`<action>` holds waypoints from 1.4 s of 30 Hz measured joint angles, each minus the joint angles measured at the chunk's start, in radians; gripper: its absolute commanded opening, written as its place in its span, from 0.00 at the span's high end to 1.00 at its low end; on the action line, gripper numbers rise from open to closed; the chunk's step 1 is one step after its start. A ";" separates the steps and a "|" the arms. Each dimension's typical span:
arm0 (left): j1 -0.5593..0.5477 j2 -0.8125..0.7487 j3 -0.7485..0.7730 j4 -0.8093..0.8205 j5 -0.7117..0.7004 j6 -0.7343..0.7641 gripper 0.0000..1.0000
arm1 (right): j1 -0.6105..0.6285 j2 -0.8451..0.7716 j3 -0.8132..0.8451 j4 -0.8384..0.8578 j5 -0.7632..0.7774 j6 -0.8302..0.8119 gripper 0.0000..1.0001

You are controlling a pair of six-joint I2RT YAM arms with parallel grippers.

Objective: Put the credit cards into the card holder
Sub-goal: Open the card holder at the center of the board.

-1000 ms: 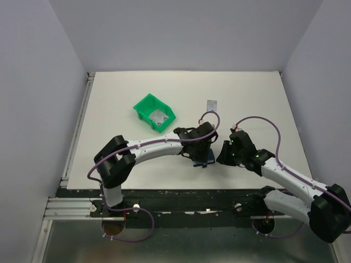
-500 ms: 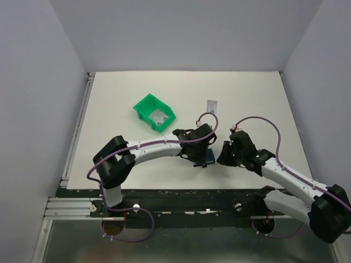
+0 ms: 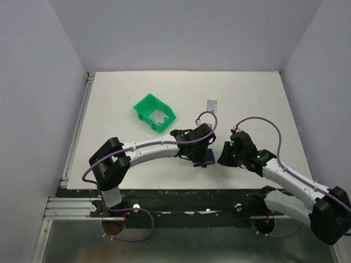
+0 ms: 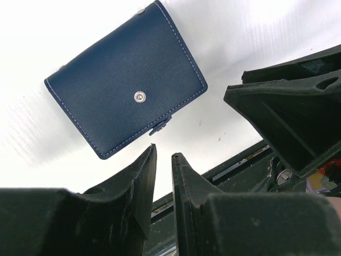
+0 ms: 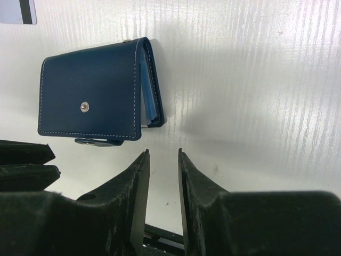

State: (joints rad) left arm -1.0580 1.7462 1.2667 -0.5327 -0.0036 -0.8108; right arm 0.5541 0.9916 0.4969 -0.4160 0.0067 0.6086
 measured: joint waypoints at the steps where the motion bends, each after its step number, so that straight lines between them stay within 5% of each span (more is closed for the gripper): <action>1: 0.000 -0.002 0.000 0.002 -0.002 0.002 0.67 | 0.000 0.000 0.000 -0.001 0.000 0.000 0.64; 27: -0.002 -0.175 -0.086 0.036 -0.051 0.069 0.67 | 0.000 -0.151 0.002 -0.109 0.092 0.016 0.63; 42: -0.003 -0.164 -0.091 0.045 -0.069 0.108 0.66 | 0.000 -0.069 0.002 -0.067 0.044 0.058 0.62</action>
State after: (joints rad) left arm -1.0607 1.5826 1.1759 -0.4877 -0.0727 -0.7025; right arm 0.5541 0.9222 0.4984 -0.4828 0.0509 0.6666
